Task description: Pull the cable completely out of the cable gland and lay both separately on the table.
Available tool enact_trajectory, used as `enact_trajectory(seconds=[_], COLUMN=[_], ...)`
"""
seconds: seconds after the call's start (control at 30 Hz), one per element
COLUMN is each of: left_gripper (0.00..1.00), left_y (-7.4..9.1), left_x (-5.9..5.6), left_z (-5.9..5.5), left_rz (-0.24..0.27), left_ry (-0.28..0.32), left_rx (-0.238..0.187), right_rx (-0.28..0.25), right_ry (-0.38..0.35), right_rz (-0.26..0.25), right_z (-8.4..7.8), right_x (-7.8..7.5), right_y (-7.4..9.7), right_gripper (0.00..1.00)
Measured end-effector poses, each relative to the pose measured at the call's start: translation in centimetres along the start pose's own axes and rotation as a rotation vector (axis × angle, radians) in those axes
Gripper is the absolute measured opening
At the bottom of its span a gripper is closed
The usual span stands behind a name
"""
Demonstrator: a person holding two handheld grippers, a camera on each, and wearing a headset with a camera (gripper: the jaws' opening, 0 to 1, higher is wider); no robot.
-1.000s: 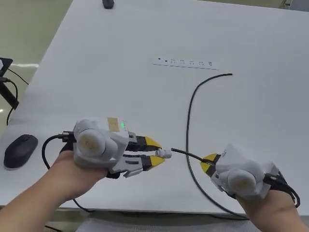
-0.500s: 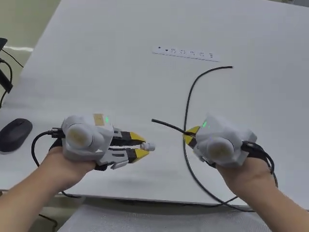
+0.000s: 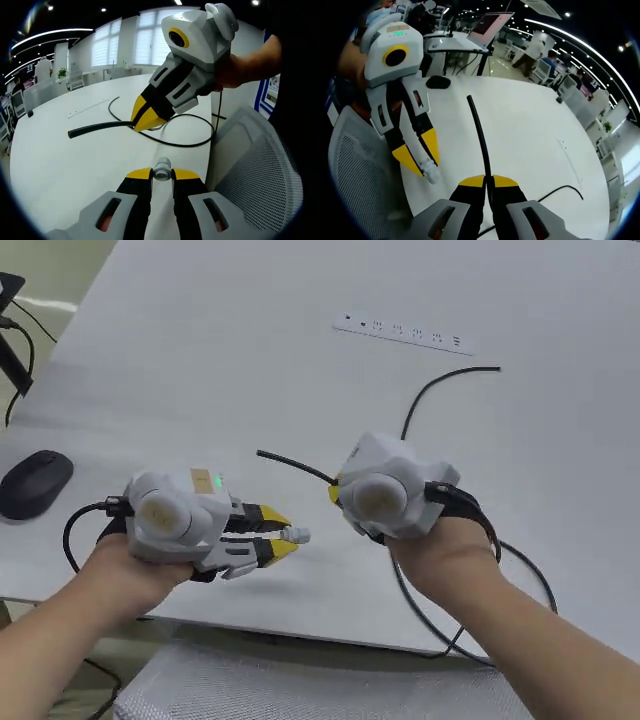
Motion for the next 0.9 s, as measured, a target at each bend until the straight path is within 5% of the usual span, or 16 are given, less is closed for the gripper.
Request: enact_trajectory(seconds=[0.33,0.63,0.9], left_gripper=[0.16,0.16,0.16], left_y=[0.7,0.0,-1.3], left_x=[0.3,1.3,1.5], left_z=[-2.0,-4.2,-6.3], left_rz=[0.031,0.05,0.045], left_ry=[0.043,0.063,0.092], left_rx=[-0.008,-0.013,0.022], right_rx=[0.005,0.031,0.051], right_ry=[0.065,0.171,0.179], right_rz=[0.027,0.093,0.167], right_z=[4.0,4.6,3.7], right_x=[0.9,1.9,2.9], right_y=[-3.2,-6.3,-8.9], right_gripper=[0.0,0.0,0.0])
Point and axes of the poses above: the centre of the closed fingertips' face, and the gripper's own axes: y roughly backward along the fingers, x roughly to its left, z roughly out of its top, the point moved 10 cm from there along y, roughly backward along the fingers, and after that the axes turned 5 degrees about x, right-handed, at the moved point
